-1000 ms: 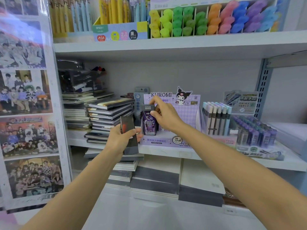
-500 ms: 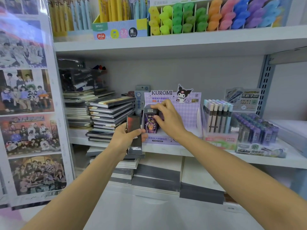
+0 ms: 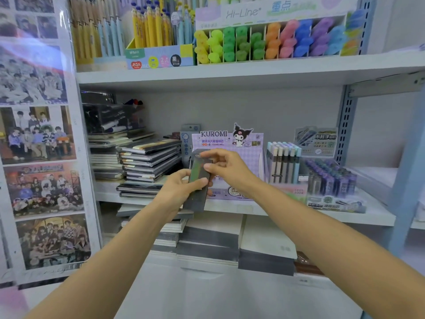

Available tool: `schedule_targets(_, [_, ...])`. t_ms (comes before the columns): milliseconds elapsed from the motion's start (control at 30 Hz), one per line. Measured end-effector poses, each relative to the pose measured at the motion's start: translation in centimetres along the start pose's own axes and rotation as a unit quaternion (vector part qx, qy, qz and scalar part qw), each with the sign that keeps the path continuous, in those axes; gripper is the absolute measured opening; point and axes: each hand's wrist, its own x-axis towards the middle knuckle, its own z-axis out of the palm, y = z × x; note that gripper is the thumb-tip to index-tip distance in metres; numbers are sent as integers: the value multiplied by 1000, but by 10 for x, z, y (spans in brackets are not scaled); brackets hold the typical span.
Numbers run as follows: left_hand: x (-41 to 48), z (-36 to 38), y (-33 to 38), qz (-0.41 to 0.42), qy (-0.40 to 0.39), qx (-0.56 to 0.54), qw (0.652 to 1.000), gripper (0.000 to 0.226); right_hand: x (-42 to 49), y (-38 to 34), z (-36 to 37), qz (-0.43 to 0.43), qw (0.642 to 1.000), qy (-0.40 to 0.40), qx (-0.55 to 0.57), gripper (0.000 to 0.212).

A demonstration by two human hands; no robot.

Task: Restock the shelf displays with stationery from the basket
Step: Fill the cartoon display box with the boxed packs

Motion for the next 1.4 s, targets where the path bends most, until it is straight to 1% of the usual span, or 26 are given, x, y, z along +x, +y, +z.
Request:
schedule_targets(100, [-5,1,4,-27,6,34,999,30,-4,-3,-12,14,995,95,22,24])
schedule_targets(167, [-7,1,6,-29,25,10,999,25,-9,-4,-21,21,993,113,1,21])
schedule_targets(233, [-7,3,9,-18,53,-25,998,19,-16,-3,-27,16,995,78,-58,17])
schedule_targets(333, [-6,8,17,-5,64,-31,997,9,-30,2,-29,12,983,6,-181,23])
schedule_targets(400, [-5,14,20,-9,69,-39,997,16,-36,4,-30,-31,966,2,-255,26])
schedule_targets(433, [-4,17,22,-16,73,-55,996,21,-38,3,-31,-46,965,11,-258,25])
schedule_targets(500, [-3,21,24,-26,69,-98,992,37,-41,0,-33,-45,974,20,-221,19])
schedule_targets(567, [-3,23,24,-23,61,-104,992,47,-41,-2,-34,-33,978,35,-202,18])
schedule_targets(600, [-3,24,22,-9,63,-77,995,45,-42,-2,-35,-25,982,41,-185,19])
schedule_targets(700, [-7,28,7,52,52,62,995,24,-44,-2,-34,-2,994,43,-100,17])
schedule_targets(767, [-8,32,-1,82,41,108,990,17,-46,-2,-33,3,997,38,-74,17])
schedule_targets(867, [-6,37,-5,128,33,186,974,22,-45,-7,-32,-11,997,45,-61,41])
schedule_targets(900, [-5,38,-6,145,29,221,964,24,-43,-10,-33,-23,996,57,-61,47])
schedule_targets(933, [-3,39,-8,159,24,250,955,24,-41,-13,-35,-34,995,72,-65,48])
schedule_targets(967, [-1,41,-10,171,20,270,947,23,-38,-16,-38,-45,992,86,-79,45])
schedule_targets(1067, [3,48,-20,196,20,289,937,16,-26,-23,-50,-65,979,102,-162,26])
schedule_targets(1100, [6,49,-24,202,25,312,928,19,-21,-25,-55,-67,975,115,-180,22])
schedule_targets(1133, [9,49,-28,210,28,356,910,28,-16,-26,-60,-68,969,133,-194,20])
schedule_targets(1200, [14,44,-40,227,22,469,853,46,-4,-29,-72,-71,956,168,-228,18])
schedule_targets(1233, [17,42,-46,229,14,520,823,52,1,-29,-77,-70,950,176,-247,17])
schedule_targets(1267, [19,40,-52,224,6,562,796,55,7,-28,-81,-66,945,176,-269,16])
schedule_targets(1333, [23,37,-66,219,4,620,754,56,18,-24,-83,-52,934,158,-316,16])
schedule_targets(1367, [25,35,-71,228,10,634,739,56,22,-20,-82,-43,929,145,-337,17])
schedule_targets(1400, [26,35,-74,241,17,636,733,54,26,-16,-80,-32,925,132,-356,17])
